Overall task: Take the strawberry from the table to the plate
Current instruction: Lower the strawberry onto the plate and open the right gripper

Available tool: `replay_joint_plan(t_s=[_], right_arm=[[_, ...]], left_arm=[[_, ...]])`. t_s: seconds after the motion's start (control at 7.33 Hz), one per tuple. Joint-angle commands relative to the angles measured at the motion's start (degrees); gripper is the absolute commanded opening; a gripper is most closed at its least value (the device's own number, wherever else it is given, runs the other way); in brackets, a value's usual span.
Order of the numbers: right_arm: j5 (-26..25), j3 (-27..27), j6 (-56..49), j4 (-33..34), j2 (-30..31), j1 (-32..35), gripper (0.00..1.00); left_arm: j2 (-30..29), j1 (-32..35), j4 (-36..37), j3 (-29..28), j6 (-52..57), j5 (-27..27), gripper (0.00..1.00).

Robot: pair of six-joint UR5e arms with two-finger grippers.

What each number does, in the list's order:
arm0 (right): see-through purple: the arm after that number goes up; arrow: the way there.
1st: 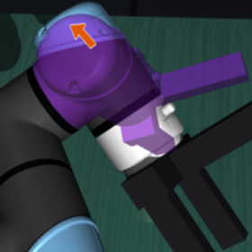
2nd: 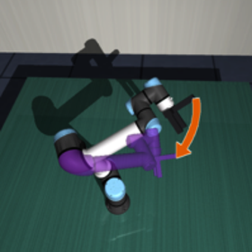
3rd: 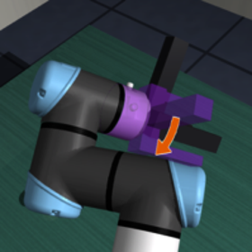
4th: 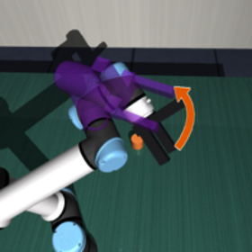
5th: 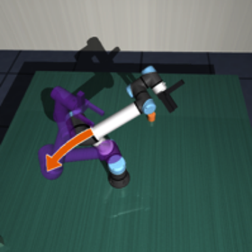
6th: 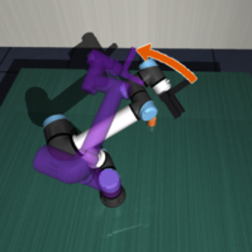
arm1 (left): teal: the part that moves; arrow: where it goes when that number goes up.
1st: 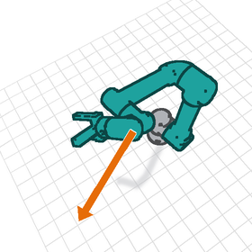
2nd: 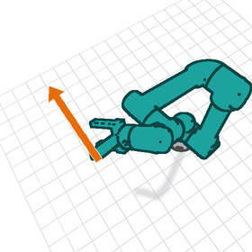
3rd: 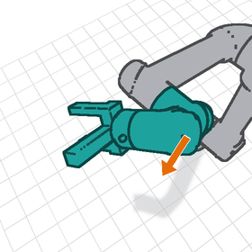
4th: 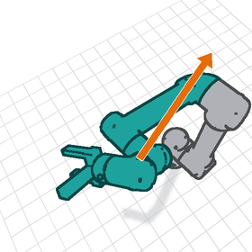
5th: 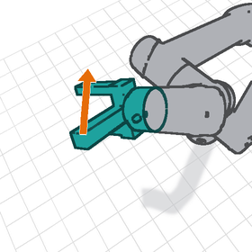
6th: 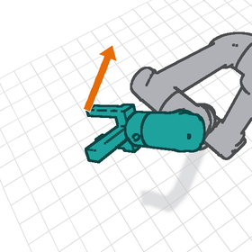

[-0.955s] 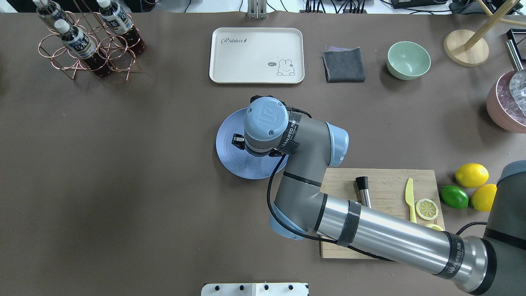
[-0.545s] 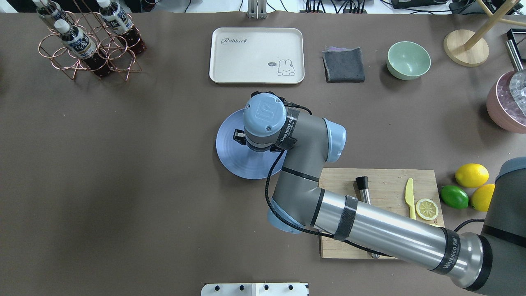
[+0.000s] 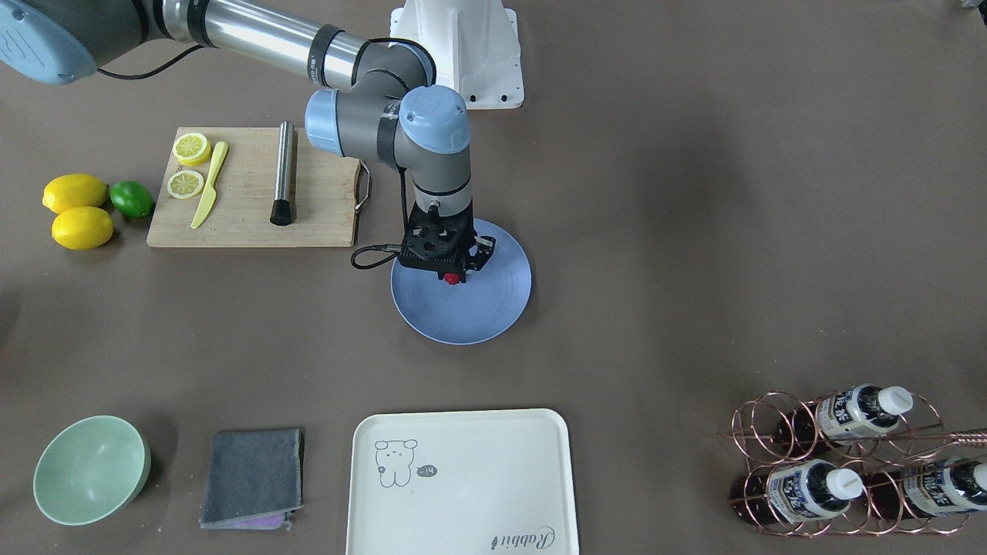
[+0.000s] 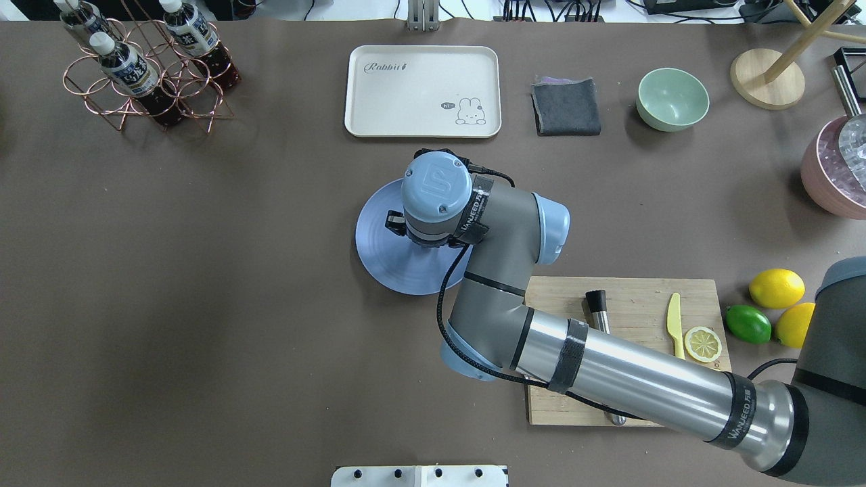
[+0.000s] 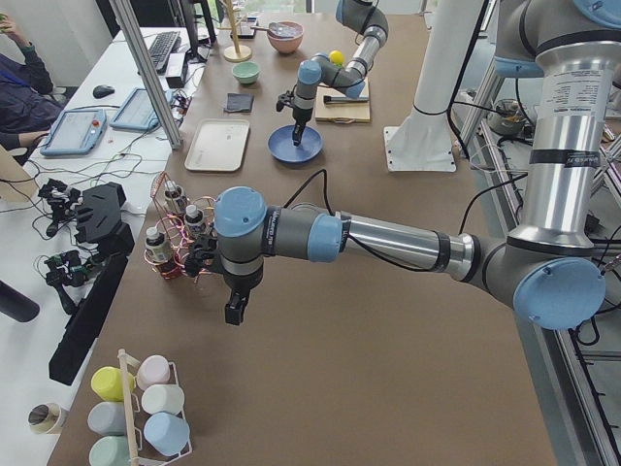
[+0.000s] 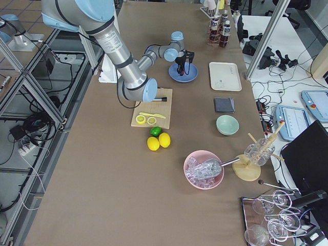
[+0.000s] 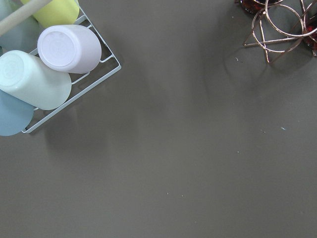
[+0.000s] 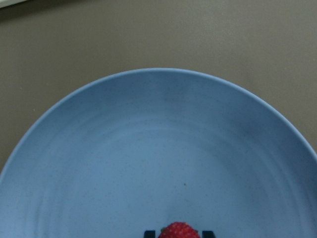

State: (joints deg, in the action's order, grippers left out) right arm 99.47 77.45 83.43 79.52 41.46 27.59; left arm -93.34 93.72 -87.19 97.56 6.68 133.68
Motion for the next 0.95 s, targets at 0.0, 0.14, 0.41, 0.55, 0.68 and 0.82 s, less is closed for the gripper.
replay_joint_plan(t_s=[0.0,0.14,0.41,0.55,0.68,0.82], right_arm=[[0.0,-0.3,-3.1,0.0,-0.2,-0.1,1.00],[0.2,0.2,-4.0,0.0,-0.6,0.7,1.00],[4.6,1.8,-6.9,0.6,-0.8,5.6,1.00],[8.6,3.7,-12.0,4.7,-0.5,9.8,1.00],[11.3,6.8,-19.9,10.6,0.4,13.8,1.00],[15.3,11.3,-27.6,15.1,4.5,18.8,1.00]], left_arm=[[0.0,0.1,0.0,0.0,0.0,0.0,0.98],[0.0,0.1,0.0,0.1,0.0,0.1,0.98],[0.1,1.4,0.0,0.0,0.4,2.9,0.98],[0.2,1.8,0.1,-0.1,1.7,2.9,0.98],[0.1,2.2,0.3,0.0,2.1,2.9,0.98],[0.1,2.2,0.4,-0.1,2.1,2.9,0.98]])
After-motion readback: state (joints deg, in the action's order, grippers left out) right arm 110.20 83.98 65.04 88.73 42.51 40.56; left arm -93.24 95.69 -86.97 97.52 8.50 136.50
